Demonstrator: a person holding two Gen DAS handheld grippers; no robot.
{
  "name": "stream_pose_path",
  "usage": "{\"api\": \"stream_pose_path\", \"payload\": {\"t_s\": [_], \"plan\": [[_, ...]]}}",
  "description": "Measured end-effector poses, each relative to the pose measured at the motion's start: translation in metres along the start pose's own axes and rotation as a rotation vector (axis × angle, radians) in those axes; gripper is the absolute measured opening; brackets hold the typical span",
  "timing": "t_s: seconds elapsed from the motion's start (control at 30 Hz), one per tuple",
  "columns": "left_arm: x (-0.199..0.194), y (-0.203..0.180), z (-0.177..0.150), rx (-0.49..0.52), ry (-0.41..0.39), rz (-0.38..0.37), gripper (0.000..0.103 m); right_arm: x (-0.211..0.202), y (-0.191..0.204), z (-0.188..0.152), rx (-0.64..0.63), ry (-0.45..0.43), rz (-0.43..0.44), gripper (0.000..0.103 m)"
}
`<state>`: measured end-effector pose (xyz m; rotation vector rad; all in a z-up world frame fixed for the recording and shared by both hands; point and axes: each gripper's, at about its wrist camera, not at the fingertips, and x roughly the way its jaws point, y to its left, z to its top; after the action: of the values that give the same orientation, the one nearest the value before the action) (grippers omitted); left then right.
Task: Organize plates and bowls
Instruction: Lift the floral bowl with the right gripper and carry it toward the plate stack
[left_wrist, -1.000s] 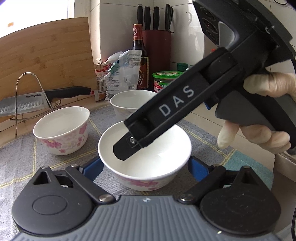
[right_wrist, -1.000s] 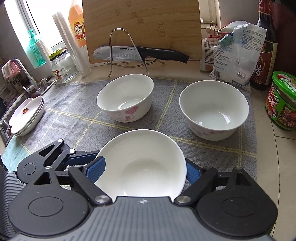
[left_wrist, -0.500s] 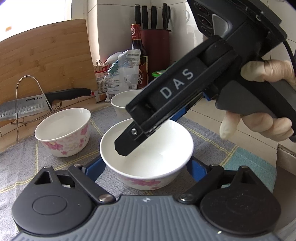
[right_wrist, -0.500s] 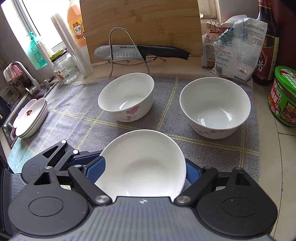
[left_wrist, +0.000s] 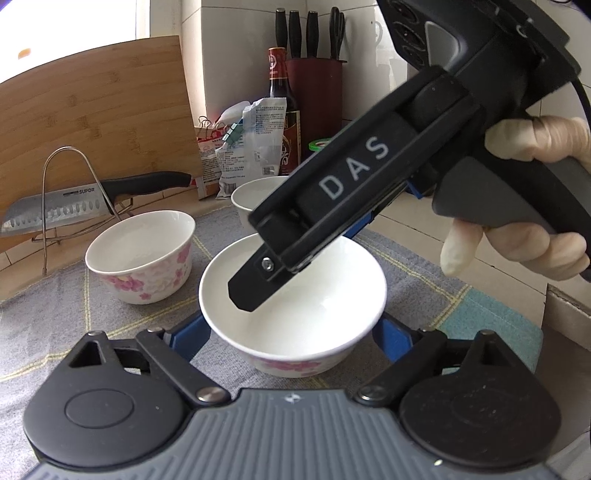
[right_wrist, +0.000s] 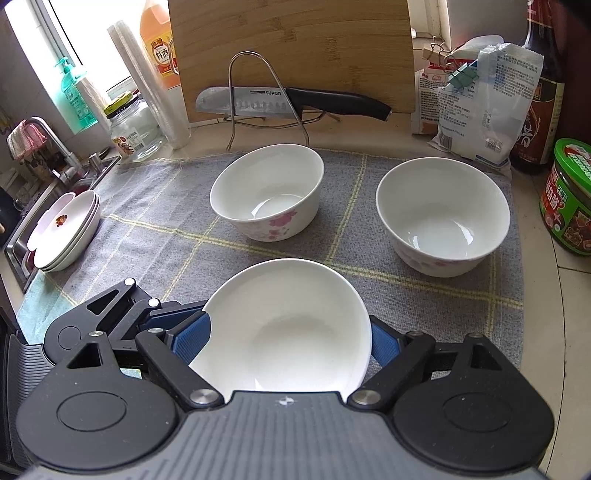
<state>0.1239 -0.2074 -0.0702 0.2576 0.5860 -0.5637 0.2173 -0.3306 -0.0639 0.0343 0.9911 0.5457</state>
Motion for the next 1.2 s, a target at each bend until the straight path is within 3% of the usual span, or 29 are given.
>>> {"api": "stream_pose_path", "payload": {"t_s": [0.63, 1.2], "plan": [[-0.077, 0.09, -0.03, -0.055, 0.016, 0.081, 0.093, 0.041, 0.11, 0.028, -0.067, -0.003, 0.072, 0.093], [-0.104, 0.138, -0.056, -0.108, 0.051, 0.132, 0.093, 0.088, 0.175, 0.046, -0.117, 0.037, 0.127, 0.093]]}}
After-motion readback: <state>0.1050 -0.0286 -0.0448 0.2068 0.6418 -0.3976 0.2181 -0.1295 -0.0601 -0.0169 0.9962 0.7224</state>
